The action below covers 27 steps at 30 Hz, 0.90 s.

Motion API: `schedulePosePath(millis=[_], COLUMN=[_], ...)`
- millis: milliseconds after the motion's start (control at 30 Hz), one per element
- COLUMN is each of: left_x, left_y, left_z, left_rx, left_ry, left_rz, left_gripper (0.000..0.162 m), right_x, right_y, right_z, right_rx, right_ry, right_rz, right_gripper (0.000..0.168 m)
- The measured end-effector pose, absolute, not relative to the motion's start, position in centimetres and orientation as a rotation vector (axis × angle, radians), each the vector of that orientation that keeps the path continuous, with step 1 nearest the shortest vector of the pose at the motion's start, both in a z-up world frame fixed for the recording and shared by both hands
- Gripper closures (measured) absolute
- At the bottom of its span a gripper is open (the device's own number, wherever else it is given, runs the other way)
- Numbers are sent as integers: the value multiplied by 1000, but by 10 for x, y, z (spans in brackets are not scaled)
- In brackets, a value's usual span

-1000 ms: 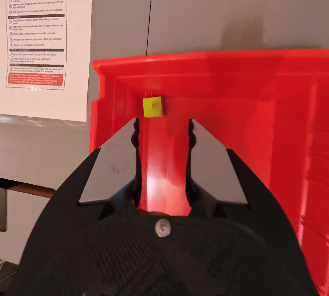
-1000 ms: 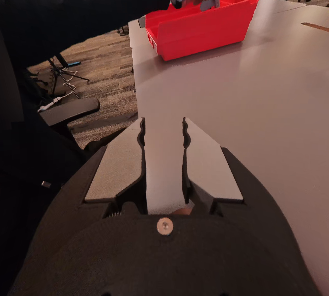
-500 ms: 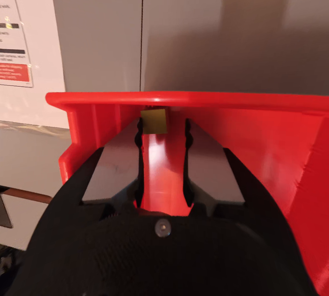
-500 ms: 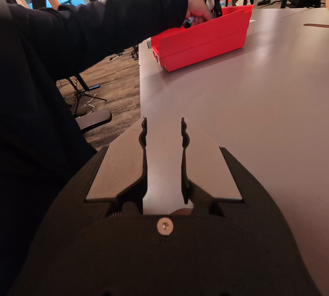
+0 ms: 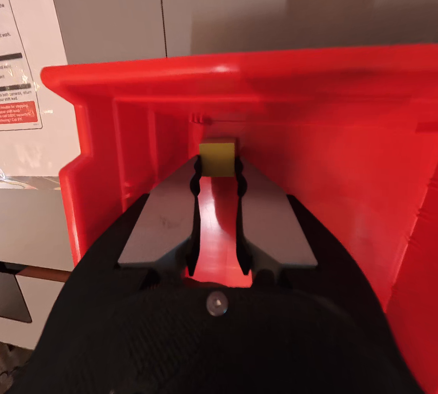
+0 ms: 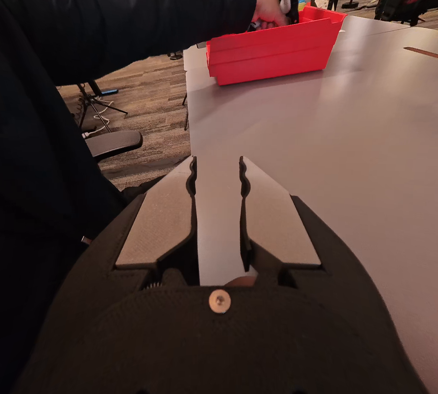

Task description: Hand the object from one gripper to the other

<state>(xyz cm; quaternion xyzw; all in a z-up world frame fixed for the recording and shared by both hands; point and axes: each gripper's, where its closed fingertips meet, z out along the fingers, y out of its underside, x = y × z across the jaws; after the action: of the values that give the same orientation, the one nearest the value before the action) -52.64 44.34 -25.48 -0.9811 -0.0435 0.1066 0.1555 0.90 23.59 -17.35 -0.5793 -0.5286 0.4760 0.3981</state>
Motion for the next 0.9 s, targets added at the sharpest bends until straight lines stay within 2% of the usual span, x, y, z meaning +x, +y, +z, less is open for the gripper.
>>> schedulePosePath(millis=[133,233,367,533,667,800,900], left_x=[-514,-465,-338,-157,-88,-59,-49], left_y=[445,446,394,257,180,140,123], left_z=[-224,-167,-91,-48,-6,2,-8], left_rx=[-2675,-2401,-1949,-1307,-952,-813,-795], left_ry=[29,258,660,1202,1185,1132,1138], left_rz=[369,325,189,9,-5,-16,-55], left_gripper=[136,136,136,136,136,136,136], right_x=[11,13,12,-6,-27,-31,-30], right_y=[233,229,221,213,193,147,131], right_z=[-165,-154,-129,-81,-45,-21,-20], right_rx=[-1465,-1448,-1414,-1403,-1413,-1299,-1292], right_ry=[-1311,-1290,-1267,-1267,-1238,-1303,-1323], right_rz=[1265,1323,1424,1573,1797,2036,2043], right_gripper=[135,135,135,134,132,128,126])
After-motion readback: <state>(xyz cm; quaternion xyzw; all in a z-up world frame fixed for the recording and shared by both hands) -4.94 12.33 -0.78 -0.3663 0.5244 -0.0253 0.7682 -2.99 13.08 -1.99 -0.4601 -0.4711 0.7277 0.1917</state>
